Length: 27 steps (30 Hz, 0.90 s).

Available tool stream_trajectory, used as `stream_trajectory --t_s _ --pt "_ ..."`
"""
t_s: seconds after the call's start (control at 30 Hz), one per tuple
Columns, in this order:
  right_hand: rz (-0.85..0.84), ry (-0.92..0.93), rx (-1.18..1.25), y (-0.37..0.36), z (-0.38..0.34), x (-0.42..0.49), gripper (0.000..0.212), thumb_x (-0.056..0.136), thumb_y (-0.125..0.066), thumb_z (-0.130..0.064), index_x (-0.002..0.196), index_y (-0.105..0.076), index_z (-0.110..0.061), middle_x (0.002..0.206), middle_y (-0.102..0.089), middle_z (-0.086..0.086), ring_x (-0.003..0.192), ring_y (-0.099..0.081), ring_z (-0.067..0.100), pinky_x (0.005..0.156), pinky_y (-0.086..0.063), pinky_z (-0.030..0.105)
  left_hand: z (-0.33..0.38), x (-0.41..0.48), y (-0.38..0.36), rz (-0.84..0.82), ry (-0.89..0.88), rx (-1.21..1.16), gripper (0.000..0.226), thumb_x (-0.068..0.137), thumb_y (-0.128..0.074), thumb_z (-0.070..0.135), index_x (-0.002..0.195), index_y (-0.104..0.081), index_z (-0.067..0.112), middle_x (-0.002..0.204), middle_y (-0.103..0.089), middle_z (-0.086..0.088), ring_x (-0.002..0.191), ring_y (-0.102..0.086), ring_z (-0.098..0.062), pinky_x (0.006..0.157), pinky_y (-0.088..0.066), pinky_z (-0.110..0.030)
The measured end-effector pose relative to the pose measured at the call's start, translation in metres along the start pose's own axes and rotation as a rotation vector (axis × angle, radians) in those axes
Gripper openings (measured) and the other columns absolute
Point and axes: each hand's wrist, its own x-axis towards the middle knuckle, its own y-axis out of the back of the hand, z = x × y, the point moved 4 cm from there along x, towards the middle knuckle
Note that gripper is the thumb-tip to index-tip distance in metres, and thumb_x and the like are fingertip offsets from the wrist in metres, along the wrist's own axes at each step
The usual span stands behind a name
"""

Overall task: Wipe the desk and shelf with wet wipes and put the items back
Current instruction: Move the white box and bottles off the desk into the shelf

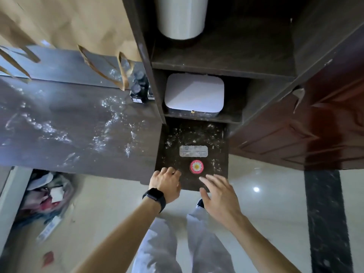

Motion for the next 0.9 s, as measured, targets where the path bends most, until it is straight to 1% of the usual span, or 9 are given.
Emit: stream_trajectory --t_s 0.1,0.17,0.27,0.37,0.47,0.57,0.67,0.8,0.9 --pt "-0.08 0.02 0.007 -0.023 0.017 0.027 0.042 0.093 -0.053 -0.038 0.133 -0.06 -0.025 0.133 -0.06 -0.006 0.126 -0.049 0.018 0.105 -0.041 0.034 0.006 0.029 -0.014 -0.022 0.045 -0.028 0.046 0.092 -0.047 0.036 0.137 -0.047 0.027 0.136 -0.05 -0.001 0.124 -0.046 -0.025 0.099 -0.04 -0.039" --pt "-0.117 0.003 0.02 -0.037 0.022 0.045 0.048 0.091 -0.061 -0.037 0.137 -0.054 -0.026 0.138 -0.056 -0.006 0.128 -0.047 0.019 0.107 -0.039 0.033 0.006 0.051 -0.022 0.0 0.065 -0.056 0.05 0.091 -0.048 0.036 0.14 -0.044 0.027 0.137 -0.048 -0.002 0.124 -0.047 -0.028 0.097 -0.042 -0.042" --pt "-0.152 -0.052 0.037 -0.059 0.027 0.073 0.06 0.087 -0.065 -0.042 0.143 -0.046 -0.03 0.145 -0.048 -0.004 0.13 -0.046 0.022 0.107 -0.04 0.036 0.002 0.087 -0.034 0.057 0.072 -0.107 0.057 0.089 -0.049 0.034 0.144 -0.036 0.026 0.142 -0.044 -0.004 0.125 -0.045 -0.031 0.098 -0.043 -0.046" --pt "-0.205 -0.066 0.007 -0.08 0.031 0.091 0.071 0.085 -0.067 -0.046 0.148 -0.036 -0.034 0.145 -0.044 -0.006 0.128 -0.047 0.023 0.104 -0.042 0.037 -0.003 0.12 -0.045 0.084 0.046 -0.082 0.066 0.089 -0.052 0.032 0.149 -0.025 0.023 0.149 -0.034 -0.007 0.128 -0.041 -0.032 0.102 -0.04 -0.047" --pt "-0.21 -0.076 -0.012 -0.095 0.033 0.099 0.07 0.084 -0.071 -0.042 0.145 -0.037 -0.032 0.137 -0.049 -0.003 0.12 -0.052 0.025 0.095 -0.049 0.036 -0.006 0.145 -0.057 0.065 0.025 -0.022 0.069 0.09 -0.052 0.03 0.151 -0.021 0.019 0.15 -0.03 -0.006 0.131 -0.036 -0.029 0.105 -0.036 -0.045" --pt "-0.225 -0.109 0.053 -0.101 0.036 0.099 0.066 0.085 -0.071 -0.038 0.141 -0.037 -0.032 0.136 -0.049 -0.004 0.121 -0.052 0.025 0.094 -0.051 0.036 -0.008 0.157 -0.059 0.097 0.026 0.031 0.06 0.095 -0.047 0.029 0.149 -0.025 0.016 0.145 -0.034 -0.007 0.13 -0.036 -0.028 0.105 -0.034 -0.042" --pt "-0.223 -0.161 0.107 -0.088 0.04 0.092 0.064 0.086 -0.07 -0.04 0.139 -0.035 -0.036 0.138 -0.048 -0.008 0.125 -0.05 0.021 0.097 -0.049 0.036 -0.011 0.156 -0.054 0.071 0.046 0.024 0.049 0.097 -0.047 0.035 0.14 -0.037 0.013 0.14 -0.036 -0.009 0.128 -0.037 -0.029 0.103 -0.035 -0.042" --pt "-0.174 -0.228 0.165 -0.038 0.043 0.067 0.063 0.086 -0.069 -0.045 0.138 -0.034 -0.039 0.137 -0.049 -0.01 0.123 -0.05 0.017 0.096 -0.048 0.032 -0.013 0.128 -0.032 -0.03 0.156 -0.171 0.034 0.095 -0.052 0.038 0.122 -0.051 0.016 0.126 -0.051 -0.008 0.107 -0.058 -0.031 0.082 -0.051 -0.043" --pt "-0.104 -0.24 0.166 0.016 0.038 0.043 0.064 0.082 -0.071 -0.048 0.136 -0.038 -0.04 0.13 -0.055 -0.012 0.116 -0.055 0.015 0.091 -0.049 0.03 -0.015 0.088 -0.003 -0.044 0.223 -0.31 0.034 0.094 -0.051 0.044 0.116 -0.055 0.019 0.117 -0.06 -0.007 0.102 -0.062 -0.032 0.081 -0.053 -0.042"
